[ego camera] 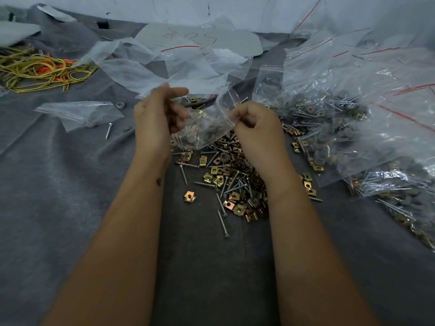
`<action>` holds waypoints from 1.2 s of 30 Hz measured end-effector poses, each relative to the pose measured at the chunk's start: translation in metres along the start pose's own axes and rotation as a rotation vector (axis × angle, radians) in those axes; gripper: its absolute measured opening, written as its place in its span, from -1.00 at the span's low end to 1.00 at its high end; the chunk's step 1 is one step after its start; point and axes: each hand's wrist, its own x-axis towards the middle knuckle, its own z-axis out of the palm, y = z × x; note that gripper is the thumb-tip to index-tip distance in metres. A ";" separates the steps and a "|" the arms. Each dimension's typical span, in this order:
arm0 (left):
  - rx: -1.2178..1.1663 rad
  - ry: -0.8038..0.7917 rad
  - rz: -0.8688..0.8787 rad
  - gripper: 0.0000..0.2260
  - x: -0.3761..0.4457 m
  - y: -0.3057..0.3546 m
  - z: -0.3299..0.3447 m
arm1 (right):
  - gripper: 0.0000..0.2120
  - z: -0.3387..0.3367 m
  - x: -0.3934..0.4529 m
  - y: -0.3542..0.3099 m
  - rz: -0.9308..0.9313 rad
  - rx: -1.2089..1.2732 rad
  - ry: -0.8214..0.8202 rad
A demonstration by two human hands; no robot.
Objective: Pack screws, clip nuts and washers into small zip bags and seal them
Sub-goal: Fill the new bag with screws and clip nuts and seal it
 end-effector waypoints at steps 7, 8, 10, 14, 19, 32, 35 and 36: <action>0.125 0.149 0.041 -0.75 -0.004 0.002 0.003 | -0.75 -0.003 -0.001 0.001 0.026 -0.057 0.014; 0.161 0.128 0.063 -0.76 -0.005 0.002 0.004 | -0.74 -0.003 -0.002 0.002 0.016 -0.090 0.008; 0.252 0.022 0.113 -0.78 -0.009 0.000 0.006 | -0.72 -0.002 -0.003 0.000 -0.019 -0.059 0.003; 0.442 -0.260 0.149 -0.89 -0.018 -0.003 0.016 | -0.73 0.000 -0.003 -0.004 -0.119 -0.038 -0.100; 0.563 0.003 0.164 -0.83 -0.011 -0.007 0.017 | -0.60 -0.006 -0.002 -0.001 -0.025 0.030 0.015; 0.717 0.008 0.265 -0.84 -0.008 -0.017 0.016 | -0.87 -0.013 -0.001 0.012 0.118 -0.616 -0.106; 0.664 0.005 0.215 -0.83 -0.007 -0.018 0.016 | -0.90 -0.012 0.000 0.013 0.091 -0.594 -0.063; 0.660 0.006 0.203 -0.83 -0.008 -0.018 0.016 | -0.90 -0.012 -0.001 0.012 0.072 -0.561 -0.028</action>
